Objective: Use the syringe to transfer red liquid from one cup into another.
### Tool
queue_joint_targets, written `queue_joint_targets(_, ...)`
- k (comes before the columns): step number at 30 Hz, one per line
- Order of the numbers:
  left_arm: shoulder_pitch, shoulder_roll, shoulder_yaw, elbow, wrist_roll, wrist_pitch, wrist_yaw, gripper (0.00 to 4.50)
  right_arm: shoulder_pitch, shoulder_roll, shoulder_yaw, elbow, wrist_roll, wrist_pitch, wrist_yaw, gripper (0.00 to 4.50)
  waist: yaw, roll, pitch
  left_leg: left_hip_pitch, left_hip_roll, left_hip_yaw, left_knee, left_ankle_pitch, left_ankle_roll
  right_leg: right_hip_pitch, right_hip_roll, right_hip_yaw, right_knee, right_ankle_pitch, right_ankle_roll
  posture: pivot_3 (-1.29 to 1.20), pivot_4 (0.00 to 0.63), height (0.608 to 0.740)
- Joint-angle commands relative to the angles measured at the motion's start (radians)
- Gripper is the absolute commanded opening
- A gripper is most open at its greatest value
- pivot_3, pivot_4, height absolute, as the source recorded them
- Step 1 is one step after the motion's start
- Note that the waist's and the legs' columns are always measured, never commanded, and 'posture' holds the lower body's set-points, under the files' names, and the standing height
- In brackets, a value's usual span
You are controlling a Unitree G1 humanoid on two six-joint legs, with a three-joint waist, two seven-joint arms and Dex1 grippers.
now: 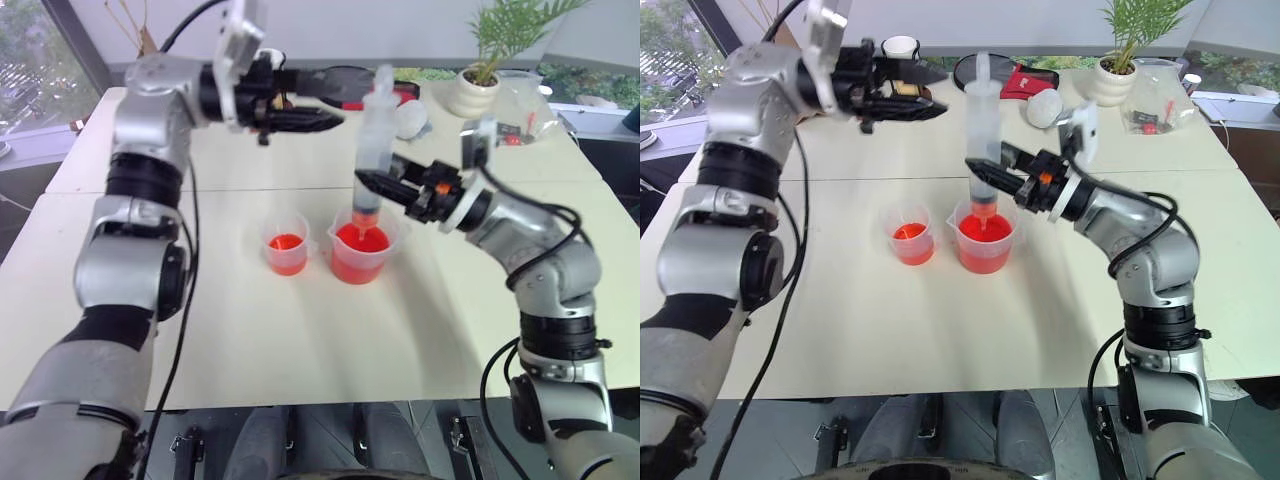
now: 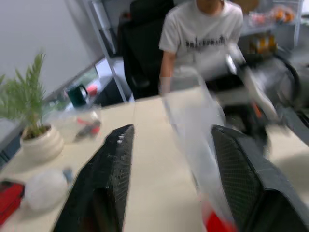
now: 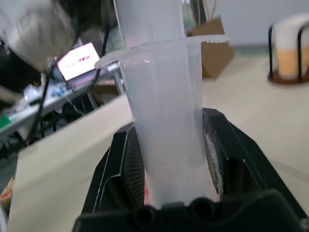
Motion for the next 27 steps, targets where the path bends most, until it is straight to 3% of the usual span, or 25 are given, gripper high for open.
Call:
queue_joint_targets(1,0.047,0.086,0.003,-0.076,-0.026,0.088,-0.032,2.42,-0.033,-0.023,-0.046,-0.037,0.033,0.003,-0.007,1.38,0.001,0.000,0.000,0.000,0.000,0.000,0.000,0.000,0.000,0.000,0.000,0.000,0.000,0.000,0.000,0.00,0.150,0.740)
queue_joint_targets(6,0.064,0.142,0.096,-0.100,-0.063,0.165,0.044,2.42,-0.053,-0.032,-0.037,-0.004,0.021,-0.011,0.005,1.38,0.009,-0.001,0.001,0.000,-0.001,-0.001,0.001,0.000,0.000,0.001,-0.001,0.000,0.000,0.000,0.000,0.00,0.150,0.740)
queue_joint_targets(10,0.126,0.178,0.163,-0.185,-0.097,0.210,0.131,2.42,-0.171,-0.027,-0.022,0.044,0.027,-0.004,0.009,1.38,0.001,-0.001,0.001,0.000,-0.001,-0.001,0.001,0.000,0.000,0.001,-0.001,0.000,0.000,0.000,0.000,0.00,0.150,0.740)
queue_joint_targets(15,0.211,0.199,0.198,-0.302,-0.130,0.255,0.197,2.42,-0.315,0.102,0.011,0.096,0.056,-0.014,-0.028,1.38,-0.006,-0.001,0.001,0.000,0.001,-0.001,0.000,0.001,-0.002,-0.002,0.000,0.000,0.008,0.000,0.000,0.00,0.150,0.740)
queue_joint_targets(21,0.283,0.222,0.233,-0.410,-0.169,0.293,0.263,2.42,-0.270,0.249,0.166,0.183,-0.062,-0.140,0.034,1.38,0.001,-0.001,0.000,0.001,0.000,-0.002,0.000,0.001,-0.002,-0.002,0.000,0.000,0.012,0.000,0.000,0.00,0.150,0.740)
queue_joint_targets(27,0.295,0.294,0.265,-0.535,-0.241,0.372,0.271,2.42,-0.232,0.276,0.253,0.289,-0.171,-0.264,0.133,1.38,0.001,-0.001,0.000,0.001,-0.001,-0.003,0.001,0.002,-0.003,-0.002,-0.001,0.000,0.012,0.000,0.000,0.00,0.150,0.740)
